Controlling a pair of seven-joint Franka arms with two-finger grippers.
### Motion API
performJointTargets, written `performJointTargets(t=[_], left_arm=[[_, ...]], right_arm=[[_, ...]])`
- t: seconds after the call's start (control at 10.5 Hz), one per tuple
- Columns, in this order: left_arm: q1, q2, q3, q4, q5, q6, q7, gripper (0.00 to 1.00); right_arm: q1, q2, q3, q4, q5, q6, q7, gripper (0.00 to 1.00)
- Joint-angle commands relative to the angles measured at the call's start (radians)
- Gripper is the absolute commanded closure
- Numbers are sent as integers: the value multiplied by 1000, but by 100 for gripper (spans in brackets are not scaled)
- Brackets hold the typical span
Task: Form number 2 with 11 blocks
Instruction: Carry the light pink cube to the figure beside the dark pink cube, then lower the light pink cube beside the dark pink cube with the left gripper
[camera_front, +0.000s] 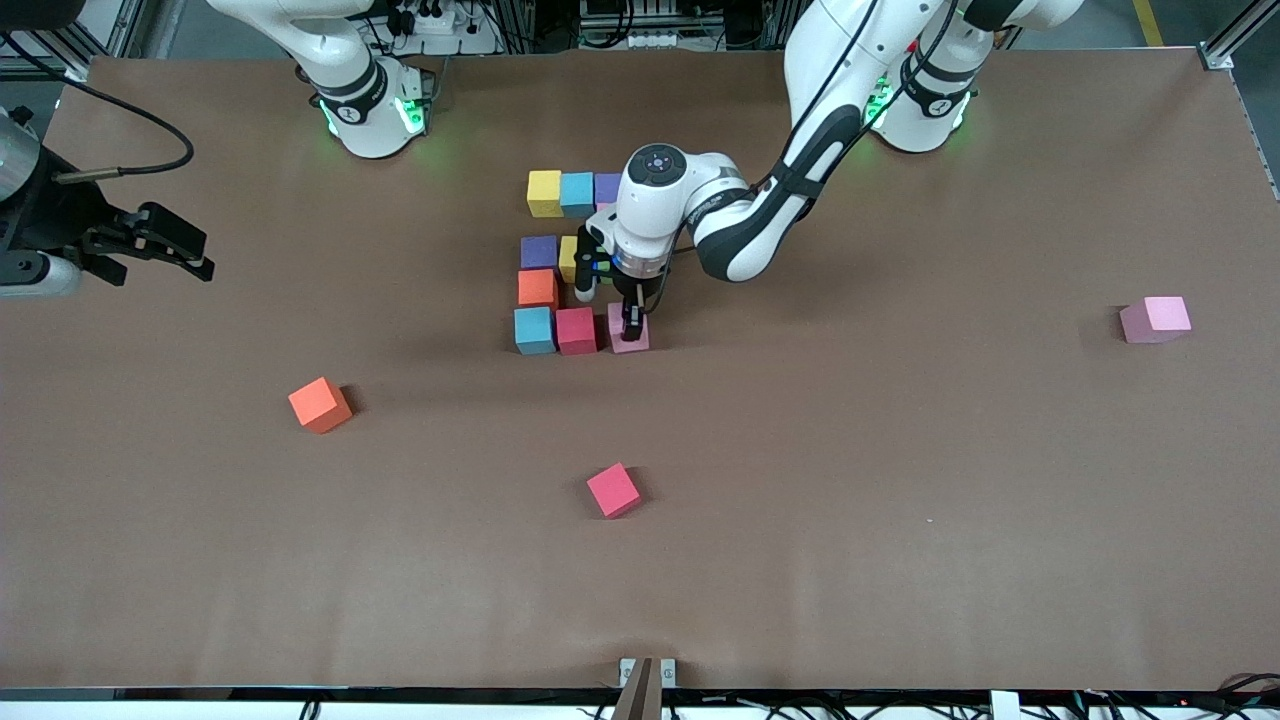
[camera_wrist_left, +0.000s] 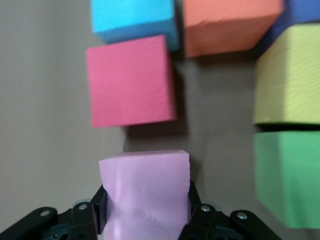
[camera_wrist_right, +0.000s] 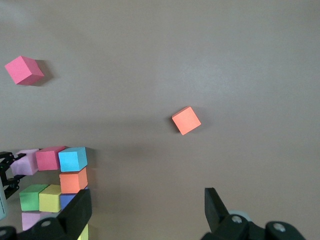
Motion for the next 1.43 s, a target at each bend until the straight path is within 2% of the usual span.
performJointTargets(t=[0.0,0.29,0.57,0.95,1.14,1.33], left_arm=[[58,32,-66,18,-69,-2,113,100],[87,38,-75,21,-74,-2,167,100],[105,49,-74,25,-193,-2,297,100],[104,83,-74,65,-214,-2,329,100],[98,87,-66,82,-293,-4,404,100],[96,92,-60,99,-313,-28,431,100]], right_arm=[[6,-3,-4,-1,3,2,6,0],[6,-3,-4,-1,3,2,6,0],[6,-3,-2,-1,3,1,6,0],[6,-3,-2,-1,3,2,6,0],[8,-3,-2,-1,3,2,6,0],[6,-3,-2,-1,3,2,6,0]])
